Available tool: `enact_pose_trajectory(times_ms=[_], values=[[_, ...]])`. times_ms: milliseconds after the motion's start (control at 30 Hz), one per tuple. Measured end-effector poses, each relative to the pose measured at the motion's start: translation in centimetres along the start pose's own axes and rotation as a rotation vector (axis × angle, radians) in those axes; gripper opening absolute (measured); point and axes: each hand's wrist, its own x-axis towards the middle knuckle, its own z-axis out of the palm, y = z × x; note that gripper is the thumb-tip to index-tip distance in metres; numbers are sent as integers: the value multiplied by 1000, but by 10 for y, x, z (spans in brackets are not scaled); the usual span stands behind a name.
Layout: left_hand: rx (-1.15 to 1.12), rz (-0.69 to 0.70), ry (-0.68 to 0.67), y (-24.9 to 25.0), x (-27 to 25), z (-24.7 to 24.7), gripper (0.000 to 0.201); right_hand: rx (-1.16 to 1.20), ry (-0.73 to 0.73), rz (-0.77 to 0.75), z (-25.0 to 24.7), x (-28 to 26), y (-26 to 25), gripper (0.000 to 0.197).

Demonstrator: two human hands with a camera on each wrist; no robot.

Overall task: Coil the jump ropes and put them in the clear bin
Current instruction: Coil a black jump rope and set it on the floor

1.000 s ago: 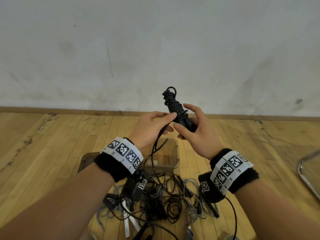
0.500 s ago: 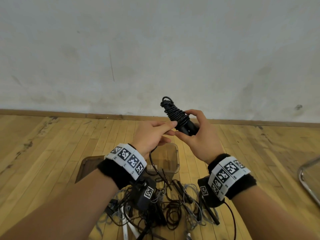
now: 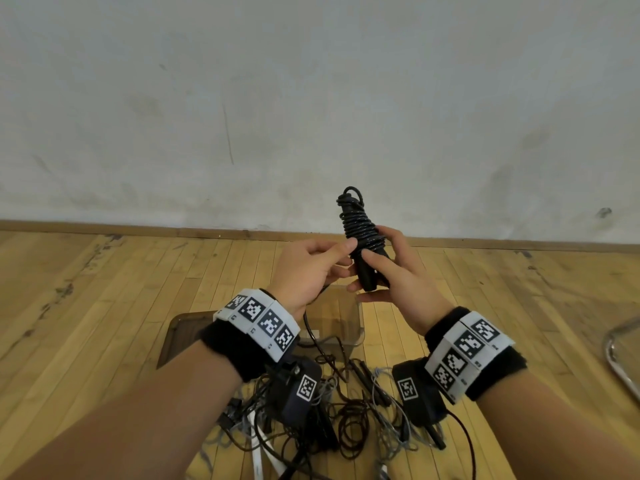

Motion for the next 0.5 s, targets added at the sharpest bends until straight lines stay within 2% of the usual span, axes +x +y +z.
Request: enact_pose_trajectory(times_ms=[167,333,433,500], values=[[135,-44,-41,-1,2,-4,37,-263,37,-148,-1,2,6,44],[326,-4,52,-3,3,-7,41,-558,87,-243,-1,4,19,53],[261,-8,33,-2,3,-6,37,-613,110,-265,0,7,22,51],[196,-25,10,0,2,-4,38,-552,97,-259,1,9,25,44]])
